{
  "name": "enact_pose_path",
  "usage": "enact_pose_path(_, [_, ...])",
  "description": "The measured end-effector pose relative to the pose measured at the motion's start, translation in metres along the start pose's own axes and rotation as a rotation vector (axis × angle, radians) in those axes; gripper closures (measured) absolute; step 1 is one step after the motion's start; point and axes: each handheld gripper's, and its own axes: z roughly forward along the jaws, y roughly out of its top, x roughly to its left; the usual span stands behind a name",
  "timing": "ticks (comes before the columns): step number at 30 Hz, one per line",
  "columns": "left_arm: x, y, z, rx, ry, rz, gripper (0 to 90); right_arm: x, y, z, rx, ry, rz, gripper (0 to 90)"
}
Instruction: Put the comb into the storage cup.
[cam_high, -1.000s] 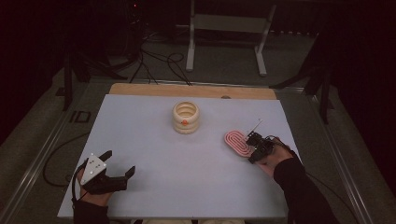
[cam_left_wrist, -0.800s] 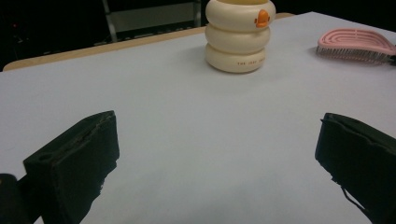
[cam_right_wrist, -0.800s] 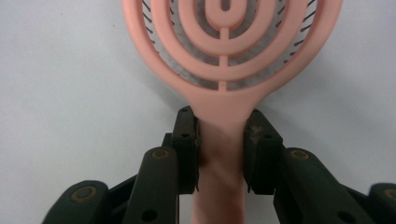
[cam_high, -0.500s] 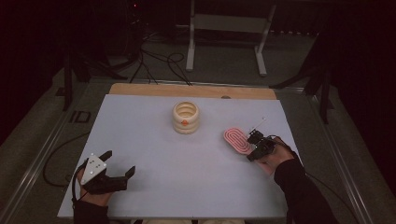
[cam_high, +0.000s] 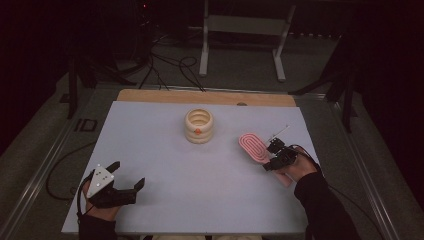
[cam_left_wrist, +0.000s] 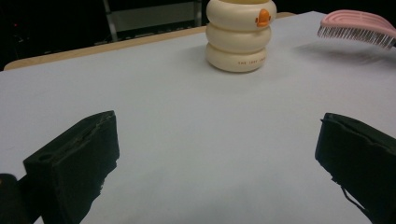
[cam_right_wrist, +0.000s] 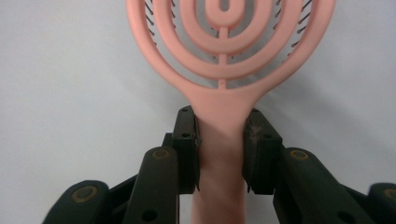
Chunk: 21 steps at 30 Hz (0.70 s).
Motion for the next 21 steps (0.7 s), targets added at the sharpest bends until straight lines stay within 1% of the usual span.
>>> enact_pose_path(2, [0.0, 0.0, 0.0, 0.0, 0.0, 0.0, 0.6, 0.0, 0.0, 0.0, 0.0, 0.0, 0.0, 69.7])
enact_pose_path(3, [0.0, 0.0, 0.0, 0.0, 0.001, 0.0, 0.6, 0.004, -0.001, -0.002, -0.035, 0.011, -0.003, 69.7])
enact_pose_path(4, [0.0, 0.0, 0.0, 0.0, 0.001, 0.0, 0.6, 0.004, -0.001, -0.002, -0.035, 0.011, -0.003, 69.7])
enact_pose_path(8, [0.0, 0.0, 0.0, 0.001, 0.0, -0.001, 0.6, 0.007, -0.002, -0.006, -0.074, 0.021, -0.005, 69.6])
enact_pose_path(10, [0.0, 0.0, 0.0, 0.002, 0.001, -0.001, 0.6, 0.008, -0.002, -0.006, -0.079, 0.02, -0.002, 69.6])
enact_pose_path(14, [0.0, 0.0, 0.0, 0.002, 0.001, -0.001, 0.6, 0.011, -0.003, -0.009, -0.124, 0.028, -0.009, 69.6])
enact_pose_path(17, [0.0, 0.0, 0.0, 0.002, 0.002, -0.001, 0.6, 0.012, -0.003, -0.011, -0.143, 0.028, -0.008, 69.6])
enact_pose_path(21, [0.0, 0.0, 0.0, 0.004, 0.002, 0.0, 0.6, 0.016, -0.003, -0.015, -0.192, 0.035, -0.014, 69.6])
